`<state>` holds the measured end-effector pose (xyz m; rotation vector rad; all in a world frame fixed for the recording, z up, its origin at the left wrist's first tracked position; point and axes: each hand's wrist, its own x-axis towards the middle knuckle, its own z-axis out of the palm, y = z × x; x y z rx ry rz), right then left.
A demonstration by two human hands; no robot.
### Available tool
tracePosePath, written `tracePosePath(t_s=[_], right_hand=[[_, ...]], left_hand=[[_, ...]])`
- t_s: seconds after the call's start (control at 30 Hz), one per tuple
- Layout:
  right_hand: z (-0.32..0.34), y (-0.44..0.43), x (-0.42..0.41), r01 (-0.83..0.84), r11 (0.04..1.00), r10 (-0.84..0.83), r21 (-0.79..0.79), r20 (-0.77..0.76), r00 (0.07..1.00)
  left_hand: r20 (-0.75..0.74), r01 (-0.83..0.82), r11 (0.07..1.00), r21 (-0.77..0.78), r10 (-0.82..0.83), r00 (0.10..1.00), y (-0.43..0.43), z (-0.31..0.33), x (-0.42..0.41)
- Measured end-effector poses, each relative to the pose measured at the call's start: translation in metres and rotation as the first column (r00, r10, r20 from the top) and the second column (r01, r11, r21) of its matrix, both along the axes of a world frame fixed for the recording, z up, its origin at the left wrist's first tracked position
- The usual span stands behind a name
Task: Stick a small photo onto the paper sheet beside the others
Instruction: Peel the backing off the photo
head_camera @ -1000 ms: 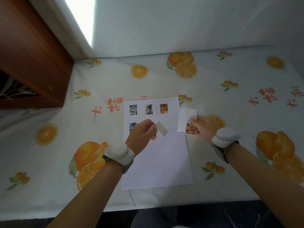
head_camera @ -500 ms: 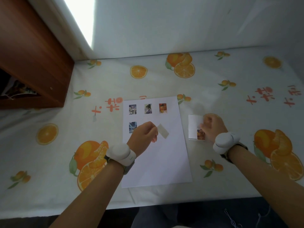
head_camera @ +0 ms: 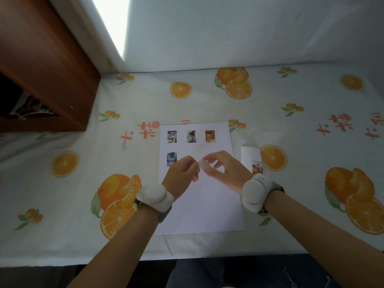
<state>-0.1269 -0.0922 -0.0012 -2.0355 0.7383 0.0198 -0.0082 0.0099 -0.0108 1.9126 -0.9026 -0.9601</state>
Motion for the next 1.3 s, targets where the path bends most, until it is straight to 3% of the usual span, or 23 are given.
tracePosePath(t_s=[0.2, 0.43, 0.53, 0.67, 0.83, 1.07, 1.3], right_hand=[[-0.002, 0.014, 0.01, -0.082, 0.997, 0.082, 0.004, -0.045, 0.996], [-0.006, 0.017, 0.019, 0.009, 1.0, -0.007, 0.019, -0.068, 0.998], [-0.005, 0.015, 0.021, 0.147, 0.973, -0.141, 0.178, -0.041, 0.989], [-0.002, 0.017, 0.024, 0.304, 0.816, -0.322, 0.492, -0.051, 0.945], [-0.003, 0.022, 0.029, 0.287, 0.757, -0.32, 0.587, -0.05, 0.946], [-0.015, 0.017, 0.032, 0.277, 0.865, -0.272, 0.419, -0.073, 0.96], [-0.024, 0.003, 0.04, 0.26, 0.913, -0.237, 0.313, -0.11, 0.965]], left_hand=[[0.012, -0.026, 1.0, 0.0, 0.026, 1.0, 0.007, -0.004, 0.003], [-0.008, -0.046, 0.999, 0.002, 0.046, 0.999, 0.015, -0.01, 0.006], [-0.001, -0.079, 0.997, 0.008, 0.079, 0.997, 0.018, -0.012, 0.008], [0.002, -0.079, 0.997, -0.003, 0.079, 0.997, 0.019, -0.016, 0.008], [0.011, -0.055, 0.998, -0.043, 0.055, 0.998, 0.017, -0.017, 0.008], [0.035, -0.05, 0.998, -0.035, 0.052, 0.998, 0.018, -0.024, 0.018], [0.084, 0.022, 0.999, 0.026, -0.025, 0.996, 0.016, -0.027, 0.025]])
